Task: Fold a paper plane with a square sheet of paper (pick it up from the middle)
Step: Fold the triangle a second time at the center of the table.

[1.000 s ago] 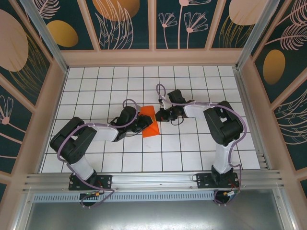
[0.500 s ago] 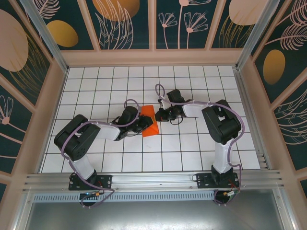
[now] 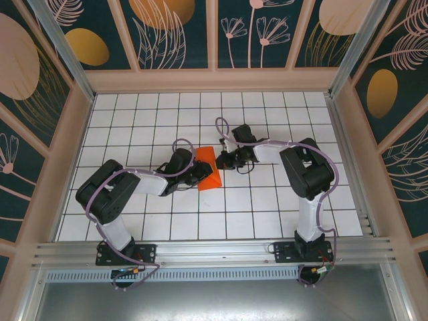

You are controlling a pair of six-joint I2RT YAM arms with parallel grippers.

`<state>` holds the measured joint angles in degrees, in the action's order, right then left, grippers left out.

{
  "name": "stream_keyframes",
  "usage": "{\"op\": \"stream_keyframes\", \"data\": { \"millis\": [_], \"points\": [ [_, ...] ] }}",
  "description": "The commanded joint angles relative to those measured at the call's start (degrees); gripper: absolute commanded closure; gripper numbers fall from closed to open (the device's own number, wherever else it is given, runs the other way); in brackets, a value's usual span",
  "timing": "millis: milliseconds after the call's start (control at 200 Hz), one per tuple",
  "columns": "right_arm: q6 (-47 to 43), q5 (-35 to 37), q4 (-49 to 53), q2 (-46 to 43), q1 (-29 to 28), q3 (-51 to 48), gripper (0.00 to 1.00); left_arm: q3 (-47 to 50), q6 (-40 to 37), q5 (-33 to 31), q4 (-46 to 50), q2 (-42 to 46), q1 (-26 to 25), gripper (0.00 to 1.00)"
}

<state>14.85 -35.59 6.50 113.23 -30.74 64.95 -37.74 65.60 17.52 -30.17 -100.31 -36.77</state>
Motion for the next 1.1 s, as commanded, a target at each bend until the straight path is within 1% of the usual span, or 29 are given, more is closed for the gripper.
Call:
{"op": "stream_keyframes", "data": {
  "millis": [0, 100, 235, 270, 370, 485, 630, 856, 1096],
  "points": [
    [-1.8, -0.3, 0.8, 1.4, 0.0, 2.0, 1.00, -1.2, -1.3, -0.7, 0.6, -1.1, -0.3, 0.78],
    [-1.7, -0.2, 0.9, 1.5, 0.0, 2.2, 1.00, -0.8, -1.4, -0.6, 0.4, -0.7, -0.2, 0.78],
    [-1.4, -0.2, 1.0, 0.5, -0.2, 1.8, 1.00, 1.9, -0.2, -0.2, -0.6, 1.8, -0.2, 0.78],
    [-1.1, -0.1, 1.0, 0.1, -0.3, 1.5, 1.00, 2.7, 0.0, -0.4, -0.7, 4.3, -0.2, 0.77],
    [-0.2, 0.1, 0.5, -1.3, -0.3, -0.1, 1.00, 5.1, 1.0, -0.7, -0.2, 6.8, -0.3, 0.77],
    [0.9, 1.1, 0.2, -3.6, -0.8, -2.6, 1.00, 6.3, 1.4, -0.4, 0.4, 7.6, -0.8, 0.77],
    [3.0, 2.9, -0.1, -7.2, -1.7, -6.5, 1.00, 5.6, 1.4, 0.0, 4.9, 7.2, -1.8, 0.79],
    [6.6, 3.6, -1.2, -13.2, -2.7, -11.9, 1.00, 6.0, 1.2, -1.7, 11.3, 7.5, -2.2, 0.80],
    [8.9, 2.8, -0.9, -16.0, -5.3, -13.4, 1.00, 6.7, -0.1, -3.8, 18.5, 9.2, -2.2, 0.80]
  ]
}}
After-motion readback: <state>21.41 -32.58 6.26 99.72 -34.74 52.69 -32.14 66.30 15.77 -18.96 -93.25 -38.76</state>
